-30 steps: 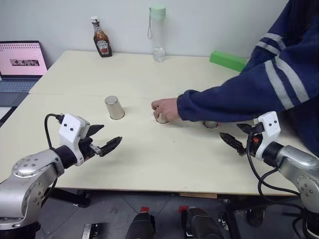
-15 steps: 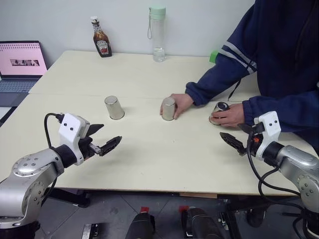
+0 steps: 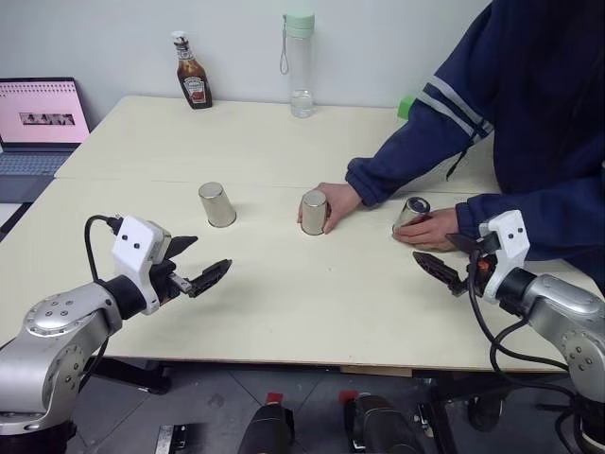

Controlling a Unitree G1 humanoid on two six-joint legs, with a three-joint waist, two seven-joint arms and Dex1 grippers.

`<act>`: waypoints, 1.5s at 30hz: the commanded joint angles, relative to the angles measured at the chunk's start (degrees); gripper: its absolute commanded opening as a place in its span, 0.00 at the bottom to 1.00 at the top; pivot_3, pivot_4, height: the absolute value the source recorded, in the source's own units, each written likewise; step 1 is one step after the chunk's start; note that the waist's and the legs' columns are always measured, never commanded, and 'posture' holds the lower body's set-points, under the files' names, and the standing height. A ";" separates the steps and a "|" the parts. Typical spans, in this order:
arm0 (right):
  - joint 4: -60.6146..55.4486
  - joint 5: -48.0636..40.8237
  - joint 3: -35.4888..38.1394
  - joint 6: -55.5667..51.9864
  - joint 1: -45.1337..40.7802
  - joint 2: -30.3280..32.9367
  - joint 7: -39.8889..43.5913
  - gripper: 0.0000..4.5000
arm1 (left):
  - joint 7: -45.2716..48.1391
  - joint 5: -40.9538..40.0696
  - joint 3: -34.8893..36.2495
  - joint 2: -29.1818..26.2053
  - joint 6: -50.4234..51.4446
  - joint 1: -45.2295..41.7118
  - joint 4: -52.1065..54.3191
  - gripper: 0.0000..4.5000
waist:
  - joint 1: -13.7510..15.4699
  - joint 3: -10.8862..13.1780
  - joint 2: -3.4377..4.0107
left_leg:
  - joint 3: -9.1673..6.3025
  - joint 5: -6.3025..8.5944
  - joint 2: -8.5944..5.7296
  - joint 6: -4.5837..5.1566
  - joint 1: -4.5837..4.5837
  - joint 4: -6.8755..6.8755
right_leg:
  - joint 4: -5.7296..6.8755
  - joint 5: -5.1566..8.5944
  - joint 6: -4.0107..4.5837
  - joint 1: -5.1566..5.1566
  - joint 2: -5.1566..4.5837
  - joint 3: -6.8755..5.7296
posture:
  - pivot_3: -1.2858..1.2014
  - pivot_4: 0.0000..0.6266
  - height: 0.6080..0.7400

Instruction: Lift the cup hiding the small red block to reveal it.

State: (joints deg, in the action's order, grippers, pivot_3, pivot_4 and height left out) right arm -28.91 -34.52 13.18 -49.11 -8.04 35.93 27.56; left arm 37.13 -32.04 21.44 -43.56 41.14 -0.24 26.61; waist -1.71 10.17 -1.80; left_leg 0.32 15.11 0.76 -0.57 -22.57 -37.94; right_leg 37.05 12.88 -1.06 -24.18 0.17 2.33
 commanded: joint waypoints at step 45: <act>-11.46 0.56 0.44 7.03 6.98 -1.71 -2.79 1.00 | -5.27 27.49 -22.36 35.74 -56.80 -55.42 -90.85 0.75 | 0.58 -0.06 -0.12 | 0.03 0.00 -0.14 0.03 -0.19 -0.16 | -0.05 -0.28 -0.45 0.00 0.27 -0.07 | 0.52 0.24 1.00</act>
State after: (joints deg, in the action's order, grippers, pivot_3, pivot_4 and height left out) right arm -38.10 -32.94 11.94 -42.17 -0.73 33.93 25.14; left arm 31.18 -4.66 -1.77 -8.00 -14.22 -54.15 -64.12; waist -1.14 10.11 -1.92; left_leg 0.33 15.11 0.62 -0.54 -22.77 -38.10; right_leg 37.01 12.60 -1.50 -24.18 0.44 2.26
